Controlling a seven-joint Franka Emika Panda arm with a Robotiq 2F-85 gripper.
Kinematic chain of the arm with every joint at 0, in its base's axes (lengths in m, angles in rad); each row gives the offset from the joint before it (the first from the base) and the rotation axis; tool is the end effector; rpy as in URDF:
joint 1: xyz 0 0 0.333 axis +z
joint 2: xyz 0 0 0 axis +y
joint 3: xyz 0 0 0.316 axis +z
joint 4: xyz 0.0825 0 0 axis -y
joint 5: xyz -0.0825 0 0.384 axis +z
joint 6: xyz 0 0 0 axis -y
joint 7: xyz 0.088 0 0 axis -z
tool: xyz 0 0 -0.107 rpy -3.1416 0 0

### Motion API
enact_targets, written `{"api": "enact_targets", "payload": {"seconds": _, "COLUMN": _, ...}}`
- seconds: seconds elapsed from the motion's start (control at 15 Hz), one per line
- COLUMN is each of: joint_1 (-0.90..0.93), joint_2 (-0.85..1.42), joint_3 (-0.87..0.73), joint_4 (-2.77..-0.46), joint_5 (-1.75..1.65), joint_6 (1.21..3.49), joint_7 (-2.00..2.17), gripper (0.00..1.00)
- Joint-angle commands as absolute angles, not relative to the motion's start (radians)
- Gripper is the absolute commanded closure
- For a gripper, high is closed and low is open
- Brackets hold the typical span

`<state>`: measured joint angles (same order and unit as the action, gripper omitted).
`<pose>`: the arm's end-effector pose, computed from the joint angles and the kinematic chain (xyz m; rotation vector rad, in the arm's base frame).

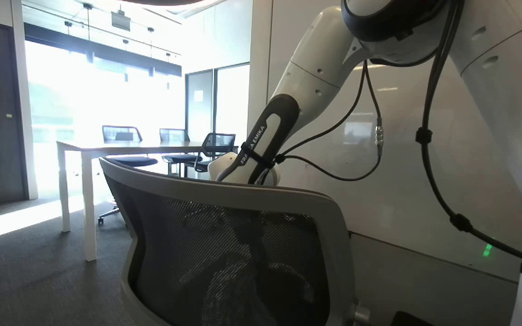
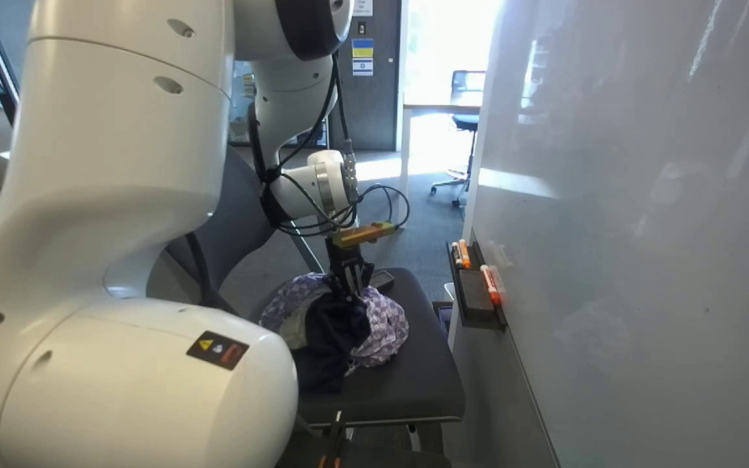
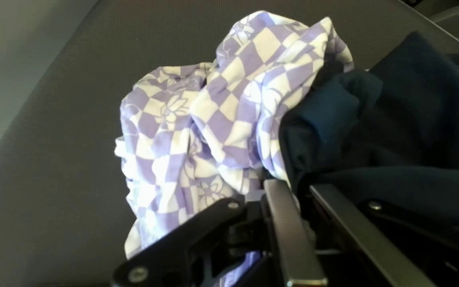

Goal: Put the clothing on the chair's backrest

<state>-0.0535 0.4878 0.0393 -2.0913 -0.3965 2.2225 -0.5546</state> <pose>0.5425 -0.0193 0.1629 2.6857 1.1956 -0.6030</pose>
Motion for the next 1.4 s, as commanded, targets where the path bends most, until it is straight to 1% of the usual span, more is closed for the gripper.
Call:
{"api": "enact_targets", "payload": {"seconds": 0.0, "joint_1": -0.069, "joint_2": 0.340, "joint_3": 0.039, "joint_4": -2.159, "joint_5": -0.330, "joint_6": 2.219, "joint_7": -0.510, "gripper": 0.90}}
{"api": "enact_targets", "payload": {"seconds": 0.53, "joint_1": -0.062, "joint_2": 0.029, "joint_3": 0.029, "joint_4": -2.266, "joint_5": -0.223, "joint_6": 2.217, "joint_7": -0.433, "gripper": 0.87}}
{"api": "enact_targets", "payload": {"seconds": 1.07, "joint_1": -0.022, "joint_2": -0.324, "joint_3": 0.020, "joint_4": -2.394, "joint_5": -0.152, "joint_6": 2.189, "joint_7": -0.382, "gripper": 0.89}}
{"api": "enact_targets", "payload": {"seconds": 1.33, "joint_1": 0.005, "joint_2": -0.442, "joint_3": 0.032, "joint_4": -2.424, "joint_5": -0.190, "joint_6": 2.186, "joint_7": -0.307, "gripper": 0.88}}
